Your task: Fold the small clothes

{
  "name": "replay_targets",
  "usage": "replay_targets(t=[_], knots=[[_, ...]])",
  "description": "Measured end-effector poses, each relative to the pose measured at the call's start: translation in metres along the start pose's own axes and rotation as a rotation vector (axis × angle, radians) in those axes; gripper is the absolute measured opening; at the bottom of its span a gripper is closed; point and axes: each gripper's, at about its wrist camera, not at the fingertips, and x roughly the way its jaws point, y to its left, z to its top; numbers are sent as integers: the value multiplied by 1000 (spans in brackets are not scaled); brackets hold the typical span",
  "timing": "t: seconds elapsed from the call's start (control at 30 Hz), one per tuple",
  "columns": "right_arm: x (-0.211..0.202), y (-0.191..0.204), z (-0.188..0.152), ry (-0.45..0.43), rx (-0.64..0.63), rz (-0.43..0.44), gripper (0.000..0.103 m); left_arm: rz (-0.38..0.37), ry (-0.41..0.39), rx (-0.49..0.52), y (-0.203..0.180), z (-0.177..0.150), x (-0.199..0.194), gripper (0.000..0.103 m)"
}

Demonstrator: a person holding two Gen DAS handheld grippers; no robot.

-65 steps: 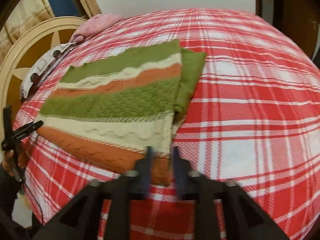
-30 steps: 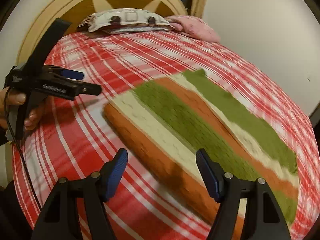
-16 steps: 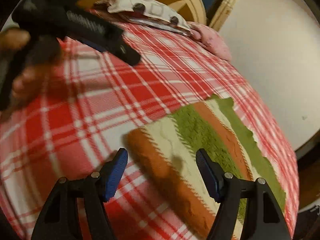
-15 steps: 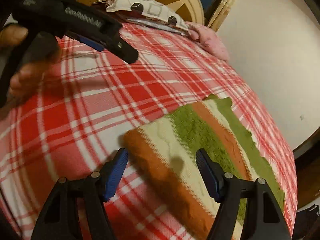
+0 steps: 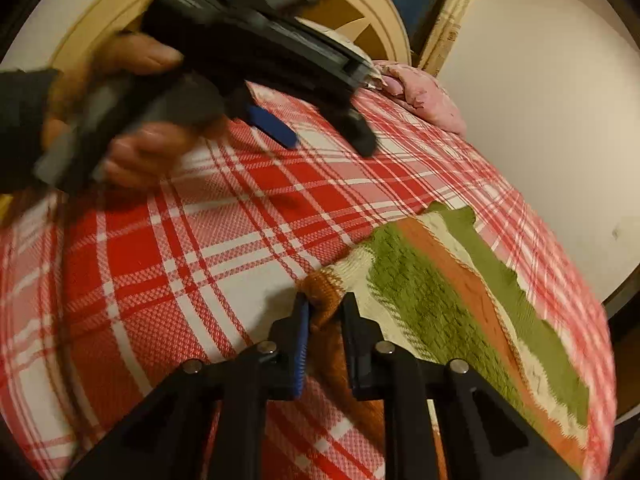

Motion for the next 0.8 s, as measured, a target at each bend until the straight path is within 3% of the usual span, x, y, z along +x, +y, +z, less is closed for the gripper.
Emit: replay_targets(t=[0.23,0.33,0.4,0.43,0.53,0.57,0.6,0.8], knots=[[-3,-26,-5,-5,94,33,13,-24,84,-43,-9,32,62,97],[-1,-29,-7,-11,108,42,13,-9,79,-29,-15,40,75,93],[0,-34,-8,-12,122,48,13,-30,96,-37,-15,43,81,78],[1,-37,-9,-11,126,47,13,-43,114,-39,-14,43,84,64],[2,-46,-11,-10,148,42,13,-52,136,-35,-16,40,90,43],[2,-49,-12,-8,158,45,13,-39,135,-28,-16,40,90,19],[0,-50,-13,-8,165,49,12,-33,136,-27,-17,40,89,13],[-18,-63,-18,-29,229,71,10,-23,60,-16,-34,46,70,12]])
